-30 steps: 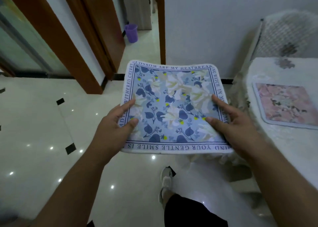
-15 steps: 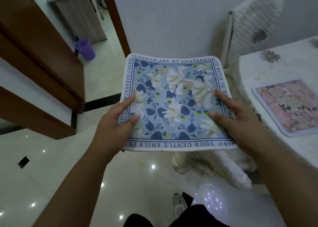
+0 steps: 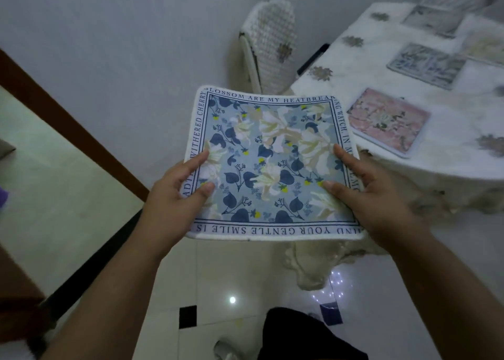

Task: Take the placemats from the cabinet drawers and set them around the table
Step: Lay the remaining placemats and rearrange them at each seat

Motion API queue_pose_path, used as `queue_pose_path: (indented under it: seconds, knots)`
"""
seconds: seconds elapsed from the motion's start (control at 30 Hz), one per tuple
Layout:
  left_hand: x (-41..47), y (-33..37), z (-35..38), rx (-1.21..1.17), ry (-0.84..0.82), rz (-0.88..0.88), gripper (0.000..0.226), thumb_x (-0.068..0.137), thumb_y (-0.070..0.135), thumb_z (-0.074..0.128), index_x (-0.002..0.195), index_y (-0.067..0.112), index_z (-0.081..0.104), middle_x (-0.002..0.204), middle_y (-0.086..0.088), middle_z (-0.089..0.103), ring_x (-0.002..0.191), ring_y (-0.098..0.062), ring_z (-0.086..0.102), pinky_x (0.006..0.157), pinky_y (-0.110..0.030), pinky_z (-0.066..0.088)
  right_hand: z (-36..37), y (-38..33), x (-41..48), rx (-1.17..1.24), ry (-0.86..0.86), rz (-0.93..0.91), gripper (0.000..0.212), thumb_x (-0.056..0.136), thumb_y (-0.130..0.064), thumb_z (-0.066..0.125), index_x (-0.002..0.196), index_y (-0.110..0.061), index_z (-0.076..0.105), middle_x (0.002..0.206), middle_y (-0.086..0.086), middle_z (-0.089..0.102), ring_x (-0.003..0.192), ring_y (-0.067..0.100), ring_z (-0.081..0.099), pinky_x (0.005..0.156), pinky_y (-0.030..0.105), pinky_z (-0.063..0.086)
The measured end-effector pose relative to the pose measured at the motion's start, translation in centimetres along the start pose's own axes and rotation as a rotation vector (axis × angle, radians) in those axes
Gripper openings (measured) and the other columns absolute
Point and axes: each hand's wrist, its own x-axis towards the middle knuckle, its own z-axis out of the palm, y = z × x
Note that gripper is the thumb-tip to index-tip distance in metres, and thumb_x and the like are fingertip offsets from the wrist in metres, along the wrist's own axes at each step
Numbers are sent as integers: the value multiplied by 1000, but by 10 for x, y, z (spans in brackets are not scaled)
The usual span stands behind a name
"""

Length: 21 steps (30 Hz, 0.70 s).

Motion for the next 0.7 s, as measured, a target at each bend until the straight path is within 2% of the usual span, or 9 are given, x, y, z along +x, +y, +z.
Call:
queue_pose_path:
  seconds: [0.13,0.27,0.4,0.57,0.7]
  knots:
    - [42,-1,-16,15,-151,32,49,92,27,73,130,55,59,135,24,59,122,-2,60,105,-41,50,15,-3,-8,50,108,68,65,78,-27,81,130,-58,58,125,-31,60,110,9,69,83,41,62]
    - [93,-3,-13,5,-243,84,50,92,24,73,132,51,60,136,23,58,119,10,56,107,-33,47,27,-4,7,68,223,65,68,73,-28,81,132,-53,58,131,-24,59,110,7,68,82,35,61]
    - [152,-7,-1,23,-328,80,50,93,20,72,136,43,61,137,18,59,122,2,58,109,-39,47,33,6,44,64,313,81,66,79,-16,80,133,-48,60,116,-36,60,103,-2,68,76,22,59]
    - [239,-4,11,82,-346,101,50,94,21,70,138,42,59,136,21,58,123,0,57,108,-40,48,39,17,124,80,358,120,66,80,-19,80,131,-56,58,123,-28,56,99,0,70,76,28,61]
    - [304,6,15,88,-343,108,50,94,17,70,139,38,59,137,15,58,124,-9,59,106,-45,49,43,7,189,1,356,112,66,82,-25,80,130,-62,55,121,-37,50,106,1,66,82,28,61]
